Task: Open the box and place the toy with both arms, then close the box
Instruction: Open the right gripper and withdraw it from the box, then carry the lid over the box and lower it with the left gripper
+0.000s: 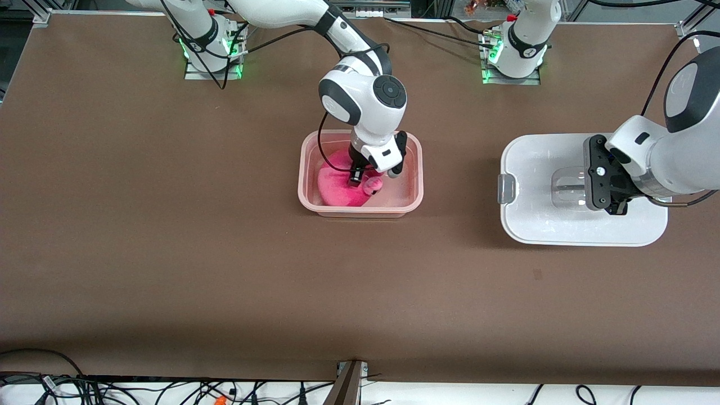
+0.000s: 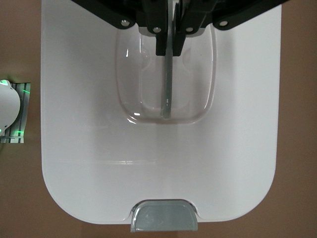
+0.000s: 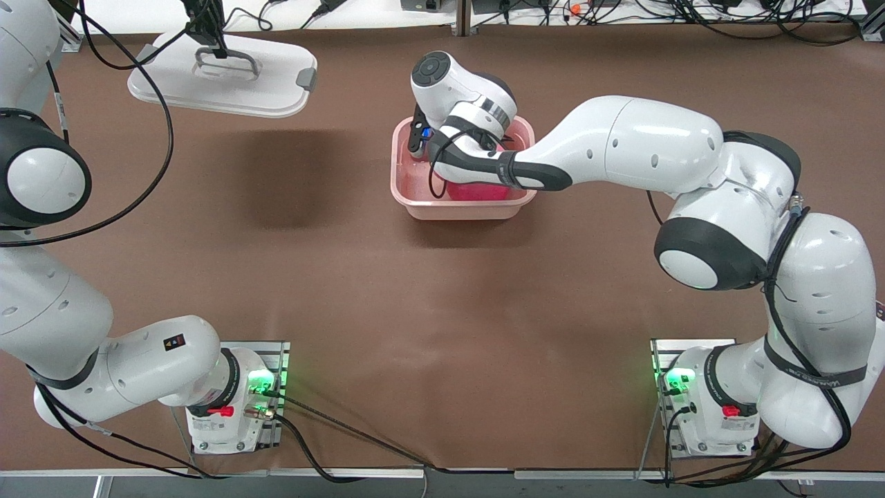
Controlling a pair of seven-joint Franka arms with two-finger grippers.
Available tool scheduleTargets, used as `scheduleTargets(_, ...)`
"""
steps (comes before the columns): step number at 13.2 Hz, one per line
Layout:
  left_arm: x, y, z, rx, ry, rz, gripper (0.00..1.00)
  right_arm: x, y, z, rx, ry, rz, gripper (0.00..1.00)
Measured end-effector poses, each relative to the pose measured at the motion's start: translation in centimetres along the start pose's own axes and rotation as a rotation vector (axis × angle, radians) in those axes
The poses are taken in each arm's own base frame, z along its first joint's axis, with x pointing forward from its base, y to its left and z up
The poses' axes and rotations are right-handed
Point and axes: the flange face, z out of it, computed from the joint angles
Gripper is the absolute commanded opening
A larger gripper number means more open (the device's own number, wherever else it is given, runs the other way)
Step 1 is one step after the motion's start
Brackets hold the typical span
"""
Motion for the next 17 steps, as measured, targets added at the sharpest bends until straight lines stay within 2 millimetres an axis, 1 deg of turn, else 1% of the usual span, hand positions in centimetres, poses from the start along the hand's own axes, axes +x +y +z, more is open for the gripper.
scheduleTargets(3,0.0,0.0,0.0,0.000,0.000,0.001,0.00,0.5,-0.5,-0.5,-0.007,0.018,0.020,1.00)
scheduleTargets(5,0.0,0.0,0.0,0.000,0.000,0.001,0.00,0.7,-0.2,-1.2,-0.015,0.033,0.032,1.00)
scheduleTargets(7,0.0,0.0,0.0,-0.001,0.000,0.002,0.00,0.5,1.3,-3.2,-0.036,0.065,0.057,1.00)
scheduleTargets(8,0.0,0.0,0.0,-0.001,0.000,0.002,0.00,0.0,2.5,-4.8,-0.046,0.085,0.081,1.00)
scheduleTargets(9,0.0,0.0,0.0,-0.001,0.000,0.002,0.00,-1.1,4.3,-6.5,-0.045,0.108,0.124,1.00)
scheduleTargets(10,0.0,0.0,0.1,-0.002,0.001,0.003,0.00,-3.0,7.0,-8.2,-0.028,0.139,0.188,1.00)
scheduleTargets(11,0.0,-0.1,0.1,-0.002,0.001,0.003,0.00,-5.9,10.7,-9.6,0.011,0.181,0.275,1.00)
scheduleTargets(12,0.0,-0.1,0.2,-0.003,0.001,0.003,0.00,-9.5,14.9,-10.7,0.063,0.228,0.375,1.00)
scheduleTargets(13,0.1,-0.1,0.2,-0.004,0.001,0.005,0.00,-13.7,19.0,-11.6,0.103,0.272,0.468,1.00)
scheduleTargets(14,0.3,-0.1,0.2,-0.005,0.002,0.010,0.00,-18.0,22.4,-12.5,0.120,0.300,0.548,1.00)
scheduleTargets(15,0.9,0.0,0.2,-0.005,0.004,0.025,0.00,-22.2,24.7,-13.6,0.124,0.312,0.615,1.00)
scheduleTargets(16,2.0,0.1,0.1,-0.004,0.006,0.049,0.00,-26.4,26.0,-14.8,0.129,0.311,0.672,1.00)
scheduleTargets(17,3.8,0.4,0.0,-0.003,0.006,0.080,0.00,-30.7,26.5,-15.9,0.144,0.296,0.731,1.00)
